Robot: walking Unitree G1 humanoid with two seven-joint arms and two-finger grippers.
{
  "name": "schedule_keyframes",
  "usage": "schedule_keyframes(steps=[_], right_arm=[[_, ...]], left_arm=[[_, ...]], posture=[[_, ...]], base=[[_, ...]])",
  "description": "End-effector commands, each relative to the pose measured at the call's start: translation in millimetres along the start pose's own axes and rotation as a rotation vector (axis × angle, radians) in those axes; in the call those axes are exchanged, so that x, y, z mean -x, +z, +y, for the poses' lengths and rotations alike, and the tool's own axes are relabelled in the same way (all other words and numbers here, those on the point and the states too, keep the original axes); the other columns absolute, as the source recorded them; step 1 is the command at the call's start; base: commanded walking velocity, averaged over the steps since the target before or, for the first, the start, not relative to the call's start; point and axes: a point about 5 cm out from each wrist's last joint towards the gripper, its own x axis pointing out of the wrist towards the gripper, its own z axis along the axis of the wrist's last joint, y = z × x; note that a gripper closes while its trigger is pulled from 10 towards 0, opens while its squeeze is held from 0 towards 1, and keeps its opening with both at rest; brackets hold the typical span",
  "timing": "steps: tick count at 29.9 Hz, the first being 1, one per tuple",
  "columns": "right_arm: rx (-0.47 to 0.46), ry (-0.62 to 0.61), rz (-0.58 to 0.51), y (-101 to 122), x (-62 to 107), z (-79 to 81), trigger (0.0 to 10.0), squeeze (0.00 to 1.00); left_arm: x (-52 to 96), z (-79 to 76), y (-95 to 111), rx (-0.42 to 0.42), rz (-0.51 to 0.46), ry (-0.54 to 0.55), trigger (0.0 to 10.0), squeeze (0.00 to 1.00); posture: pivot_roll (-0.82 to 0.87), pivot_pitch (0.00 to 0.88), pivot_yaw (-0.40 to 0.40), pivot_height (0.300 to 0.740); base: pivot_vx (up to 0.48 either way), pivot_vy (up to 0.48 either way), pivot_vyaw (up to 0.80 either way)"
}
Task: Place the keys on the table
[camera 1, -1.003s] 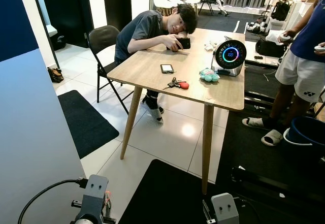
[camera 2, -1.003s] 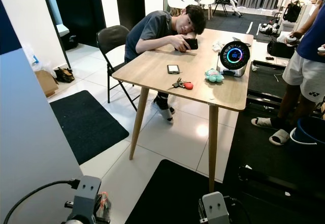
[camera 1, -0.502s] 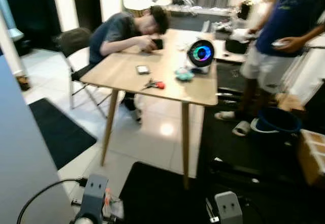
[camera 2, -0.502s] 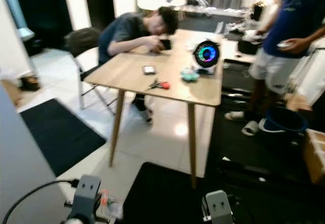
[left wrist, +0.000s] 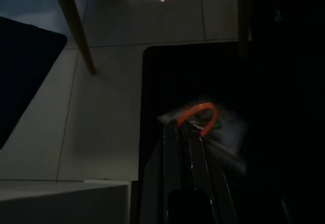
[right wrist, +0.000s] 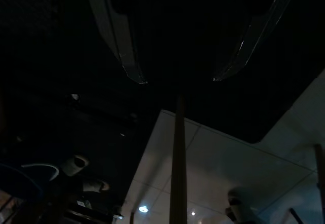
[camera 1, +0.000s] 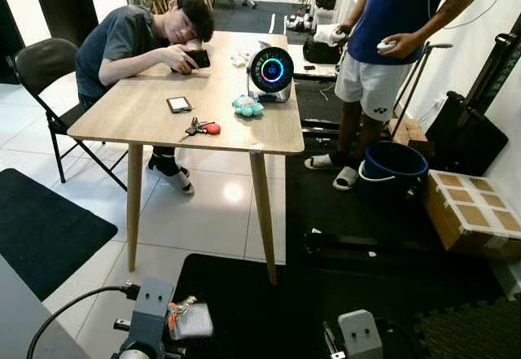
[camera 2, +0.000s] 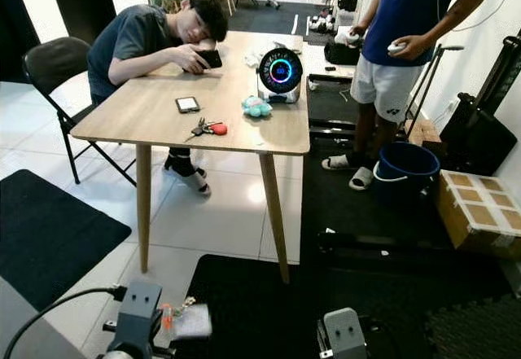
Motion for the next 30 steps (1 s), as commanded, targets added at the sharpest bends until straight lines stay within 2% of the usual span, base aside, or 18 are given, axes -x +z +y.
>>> schedule_keyframes(steps=[1, 12, 19, 23, 30], right_arm=[[0.001, -0.002, 0.013, -4, 3.2, 0.0, 10.0, 0.0], [0.005, 0.002, 0.004, -1, 1.4, 0.7, 10.0, 0.0], [0.023, 0.04, -0.054, 10, -4.1, 6.4, 10.0, 0.0], [0.025, 0.094, -0.113, 24, -11.0, 16.2, 10.0, 0.0], [0.025, 0.109, -0.129, 29, -14.8, 19.5, 10.0, 0.0]], left_arm=[[2.5, 0.4, -7, 0.001, 0.03, 0.002, 10.0, 0.0], [1.8, -0.3, -5, 0.019, 0.009, -0.004, 10.0, 0.0], [0.8, 0.5, 1, -0.019, -0.028, -0.001, 10.0, 0.0], [1.0, 2.8, 11, -0.051, -0.077, 0.012, 10.0, 0.0], [2.1, 4.4, 12, -0.051, -0.081, 0.025, 10.0, 0.0]], posture=[[0.09, 0.13, 0.0, 0.74], [0.09, 0.125, -0.002, 0.74], [0.09, 0.119, -0.002, 0.74], [0.1, 0.115, -0.01, 0.74], [0.11, 0.115, -0.014, 0.74]], base=[[0.0, 0.0, 0.0], [0.0, 0.0, 0.0], [0.0, 0.0, 0.0], [0.0, 0.0, 0.0], [0.0, 0.0, 0.0]])
